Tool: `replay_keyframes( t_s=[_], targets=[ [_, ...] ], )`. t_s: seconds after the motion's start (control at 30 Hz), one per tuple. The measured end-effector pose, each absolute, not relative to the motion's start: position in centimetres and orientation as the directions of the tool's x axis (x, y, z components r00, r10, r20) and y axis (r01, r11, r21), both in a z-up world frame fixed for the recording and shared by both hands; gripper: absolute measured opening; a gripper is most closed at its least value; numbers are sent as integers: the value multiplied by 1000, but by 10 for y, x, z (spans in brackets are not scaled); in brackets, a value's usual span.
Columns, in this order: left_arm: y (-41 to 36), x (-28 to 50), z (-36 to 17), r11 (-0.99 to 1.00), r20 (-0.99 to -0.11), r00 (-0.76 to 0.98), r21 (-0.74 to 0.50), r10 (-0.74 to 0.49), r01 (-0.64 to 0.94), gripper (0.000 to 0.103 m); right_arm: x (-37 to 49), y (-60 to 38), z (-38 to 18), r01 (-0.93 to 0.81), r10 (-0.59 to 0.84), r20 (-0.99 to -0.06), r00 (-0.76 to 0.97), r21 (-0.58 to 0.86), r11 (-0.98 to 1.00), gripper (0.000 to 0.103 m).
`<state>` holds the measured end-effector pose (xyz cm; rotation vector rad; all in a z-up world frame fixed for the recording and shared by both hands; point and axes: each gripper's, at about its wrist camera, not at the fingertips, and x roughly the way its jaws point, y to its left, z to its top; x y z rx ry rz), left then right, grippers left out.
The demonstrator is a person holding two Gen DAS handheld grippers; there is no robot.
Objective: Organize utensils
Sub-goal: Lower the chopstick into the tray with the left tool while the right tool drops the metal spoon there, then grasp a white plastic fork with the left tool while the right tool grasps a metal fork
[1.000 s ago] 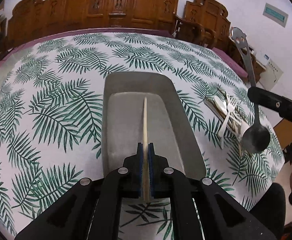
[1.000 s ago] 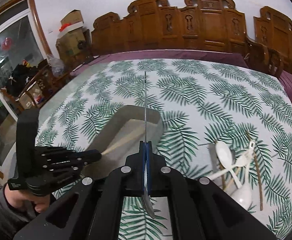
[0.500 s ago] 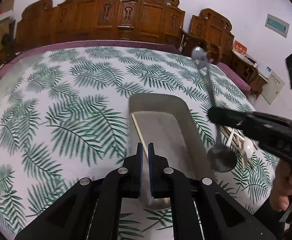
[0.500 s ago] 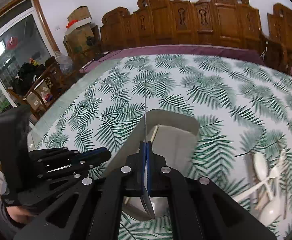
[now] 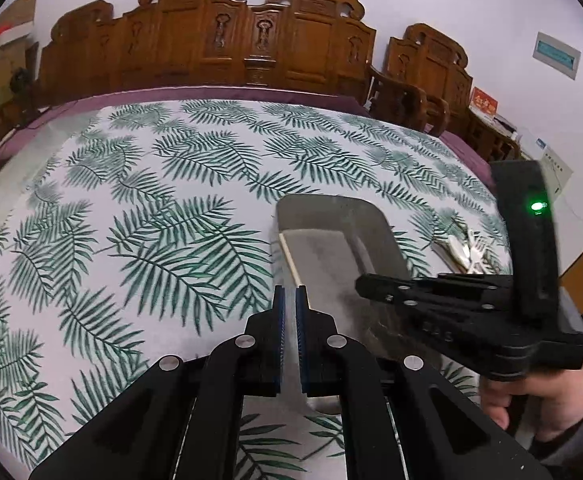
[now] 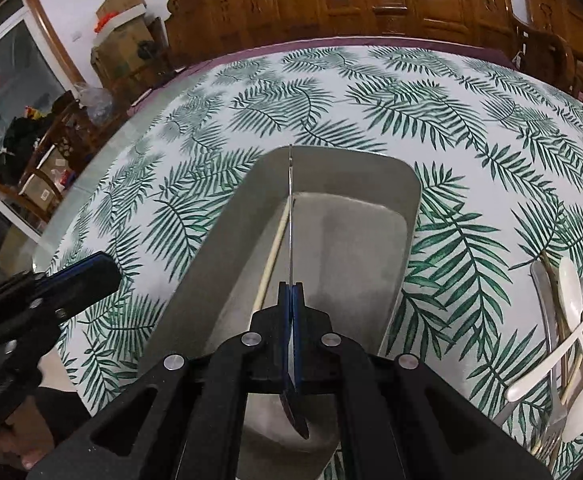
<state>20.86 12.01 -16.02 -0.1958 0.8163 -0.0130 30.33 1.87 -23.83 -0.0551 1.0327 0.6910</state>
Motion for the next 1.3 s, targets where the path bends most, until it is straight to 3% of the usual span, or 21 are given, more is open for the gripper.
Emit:
replay_keyframes(
  t_s=[0.37, 0.57, 0.7, 0.8, 1.13, 1.23, 1.3],
  targets=[
    [96, 205, -153, 984, -704, 700, -176, -118, -12, 4, 288, -31, -208, -564, 551, -735, 395, 280, 777, 6],
    [70, 205, -152, 981, -692, 703, -187, -164, 44, 5, 275, -89, -195, -551, 477, -731, 488, 165, 818, 6],
    [51, 203, -153, 981, -687, 703, -175, -182, 83, 28, 277, -133, -199, -501, 424, -736, 528, 134, 855, 6],
    [40, 202, -155, 979, -688, 698, -175, -199, 107, 37, 282, -160, -204, -460, 387, -739, 551, 118, 880, 6],
    [7, 205, -161, 977, -702, 680, -150, -213, 152, 40, 309, -203, -234, -410, 318, -748, 582, 67, 910, 6],
    [-4, 212, -162, 976, -710, 670, -143, -215, 162, 40, 314, -210, -242, -412, 339, -744, 576, 94, 906, 20],
    [-11, 218, -163, 976, -719, 660, -141, -217, 168, 40, 316, -215, -244, -414, 344, -741, 576, 97, 905, 21]
  ],
)
